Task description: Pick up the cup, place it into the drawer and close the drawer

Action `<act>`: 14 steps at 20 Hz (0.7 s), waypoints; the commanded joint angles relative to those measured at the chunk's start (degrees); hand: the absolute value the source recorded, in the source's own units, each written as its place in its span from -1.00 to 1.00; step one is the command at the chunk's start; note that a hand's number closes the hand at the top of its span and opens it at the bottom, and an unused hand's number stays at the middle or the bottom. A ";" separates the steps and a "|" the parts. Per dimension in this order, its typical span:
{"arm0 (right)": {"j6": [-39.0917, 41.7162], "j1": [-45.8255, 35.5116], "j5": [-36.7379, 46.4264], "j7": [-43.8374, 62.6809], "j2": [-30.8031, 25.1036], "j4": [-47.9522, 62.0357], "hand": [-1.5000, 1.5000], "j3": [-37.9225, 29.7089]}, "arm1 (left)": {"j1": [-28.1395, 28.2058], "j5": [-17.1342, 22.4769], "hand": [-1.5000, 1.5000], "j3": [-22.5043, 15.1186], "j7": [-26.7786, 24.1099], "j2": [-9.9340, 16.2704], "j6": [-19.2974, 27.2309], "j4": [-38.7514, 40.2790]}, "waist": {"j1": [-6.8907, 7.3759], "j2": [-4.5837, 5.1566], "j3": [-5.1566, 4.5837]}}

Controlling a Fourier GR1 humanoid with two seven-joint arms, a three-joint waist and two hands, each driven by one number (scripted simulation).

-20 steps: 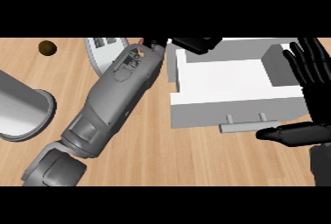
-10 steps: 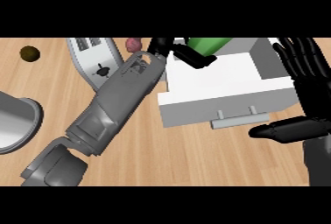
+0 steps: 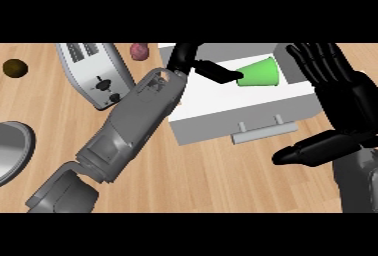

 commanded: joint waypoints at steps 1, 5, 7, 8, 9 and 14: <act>4.67 -0.55 -4.04 0.39 0.74 1.00 1.00 2.86 | 2.47 4.58 -1.00 0.84 -4.65 -0.01 -0.97 -1.84 | -0.15 0.28 -0.04; 12.16 -0.64 -8.52 1.51 0.42 0.30 1.00 8.04 | 2.06 9.44 -1.00 2.57 -9.09 -0.01 -2.03 -4.86 | 0.35 -0.23 -0.09; 15.33 0.69 -9.30 3.51 -1.47 0.79 1.00 9.88 | 0.26 11.69 -1.00 3.07 -9.68 -0.01 0.31 -5.79 | 0.43 -0.69 -0.05; 17.39 0.98 -8.16 5.96 -4.70 -0.05 1.00 10.75 | 1.81 11.57 -1.00 3.02 -11.93 -0.01 -0.19 -5.30 | 1.44 -0.97 -0.13; 19.52 2.48 -5.58 5.61 -6.28 0.16 1.00 12.74 | 1.66 12.10 -1.00 2.86 -11.64 -0.01 0.02 -5.06 | 2.03 -1.05 -0.10; 21.58 4.83 2.33 7.44 -11.86 -0.58 -1.00 14.33 | 0.07 14.17 -1.00 3.24 -13.04 -0.01 3.13 -3.29 | 5.08 -1.76 -0.03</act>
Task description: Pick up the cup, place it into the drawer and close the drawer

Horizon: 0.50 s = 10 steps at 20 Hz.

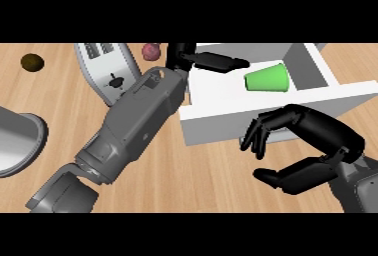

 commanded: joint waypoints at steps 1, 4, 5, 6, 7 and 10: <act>0.71 1.90 8.44 1.15 -2.77 0.39 -1.00 3.00 | -0.19 1.94 -1.00 -0.15 -1.56 -0.01 1.17 0.58 | 3.32 -0.65 0.04; -3.14 2.85 21.33 -2.78 -3.43 -1.42 -1.00 5.48 | -0.73 2.56 -1.00 1.16 -1.87 -0.01 2.20 2.01 | 4.05 -0.64 0.10; -4.04 3.65 23.44 -3.76 -3.13 0.49 -1.00 6.25 | 1.22 2.42 -1.00 1.24 -3.35 -0.01 -0.43 1.64 | 5.69 -0.83 0.07; -4.46 5.56 26.01 -7.69 -4.01 2.94 -1.00 6.22 | 1.02 3.00 -1.00 0.62 -4.55 -0.01 1.13 1.54 | 4.97 -0.63 0.13; -7.98 4.81 28.56 -5.04 -1.62 3.82 -1.00 7.78 | 3.14 3.16 -1.00 1.92 -5.39 -0.01 -2.05 0.97 | 6.81 -0.98 0.05; -10.97 5.88 35.17 -10.69 -1.18 13.78 -1.00 10.76 | 4.31 3.82 -1.00 2.58 -5.01 -0.01 -2.61 -1.24 | 8.68 -1.18 0.07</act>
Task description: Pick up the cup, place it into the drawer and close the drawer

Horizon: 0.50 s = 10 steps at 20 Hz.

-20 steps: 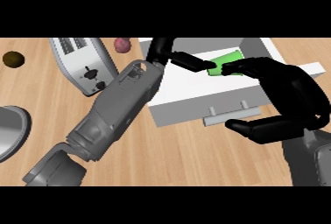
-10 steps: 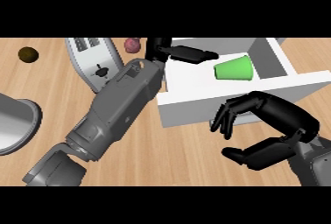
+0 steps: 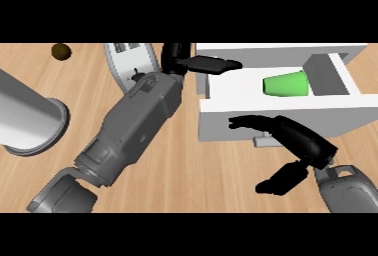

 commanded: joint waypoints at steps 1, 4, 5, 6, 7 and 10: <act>-3.21 -4.24 8.41 -1.58 1.88 11.13 -1.00 3.05 | 2.00 0.82 -1.00 1.80 -1.48 1.50 -3.86 -0.18 | 2.58 0.08 0.01; -5.90 -4.33 13.74 -9.22 2.26 21.71 -1.00 5.83 | 3.84 0.92 -1.00 1.85 -0.36 1.13 -2.23 -3.18 | 3.81 -0.26 0.06; -6.38 -5.58 14.72 -10.05 2.78 25.05 -1.00 6.31 | 5.68 0.21 -1.00 0.73 -0.38 2.23 -3.97 -4.97 | 4.75 -0.42 0.06; -7.42 -6.30 15.66 -10.77 3.95 27.68 -1.00 6.77 | 7.15 0.66 -1.00 1.81 -1.02 4.12 -4.81 -4.95 | 4.33 -0.34 0.05; -8.28 -9.62 15.80 -11.61 4.74 33.03 1.00 5.28 | 6.97 0.89 -1.00 1.82 -0.35 4.53 -5.13 -6.55 | 5.47 -0.27 0.08; -12.69 -11.85 18.11 -17.72 4.54 43.26 1.00 3.61 | 11.36 0.41 -1.00 1.03 -0.47 4.86 -4.45 -9.87 | 6.34 -0.39 0.13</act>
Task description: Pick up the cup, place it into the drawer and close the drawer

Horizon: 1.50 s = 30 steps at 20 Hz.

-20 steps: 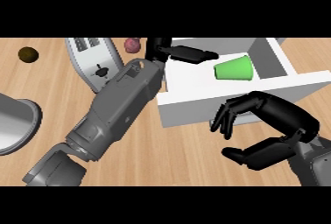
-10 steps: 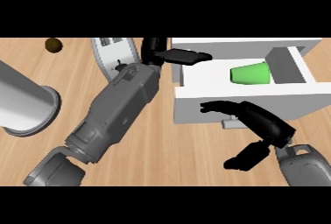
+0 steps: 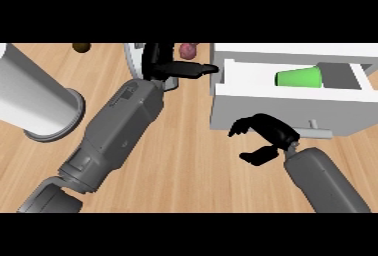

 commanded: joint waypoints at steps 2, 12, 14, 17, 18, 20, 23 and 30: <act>-8.15 -7.94 4.05 -7.68 4.81 19.38 1.00 -1.84 | 3.11 -0.25 -1.00 -0.25 0.23 0.44 -0.32 -3.86 | 1.61 0.41 0.10; -12.52 -23.02 -1.65 -16.19 -1.72 34.65 1.00 -15.78 | 10.40 0.98 -1.00 -0.48 2.41 6.10 -7.41 -10.05 | 5.59 1.51 0.23; -12.95 -25.62 -1.74 -15.43 -3.70 35.82 1.00 -16.99 | 11.93 0.62 -1.00 -0.84 1.30 6.13 -8.27 -9.80 | 6.18 2.09 0.21; -11.62 -27.72 -3.48 -13.18 -4.60 36.60 1.00 -18.90 | 12.44 0.37 -1.00 -1.45 2.25 6.50 -8.29 -11.21 | 7.23 1.93 0.20; -11.55 -27.74 -3.77 -13.41 -4.97 36.59 1.00 -19.19 | 13.19 0.50 -1.00 -1.36 1.71 6.54 -8.91 -11.20 | 7.12 2.14 0.18; -10.13 -27.86 -5.00 -13.73 -6.35 36.11 1.00 -20.22 | 13.52 0.51 -1.00 -1.71 2.76 7.34 -9.83 -11.89 | 7.75 2.04 0.21; -8.89 -28.41 -5.98 -12.70 -7.10 35.17 1.00 -20.84 | 13.05 1.10 -1.00 -1.12 3.16 8.24 -10.86 -12.62 | 8.42 2.29 0.16; -3.96 -28.05 -8.87 -12.64 -9.55 32.36 1.00 -22.29 | 14.45 1.28 -1.00 -1.92 3.75 7.69 -12.35 -13.51 | 9.05 2.58 0.15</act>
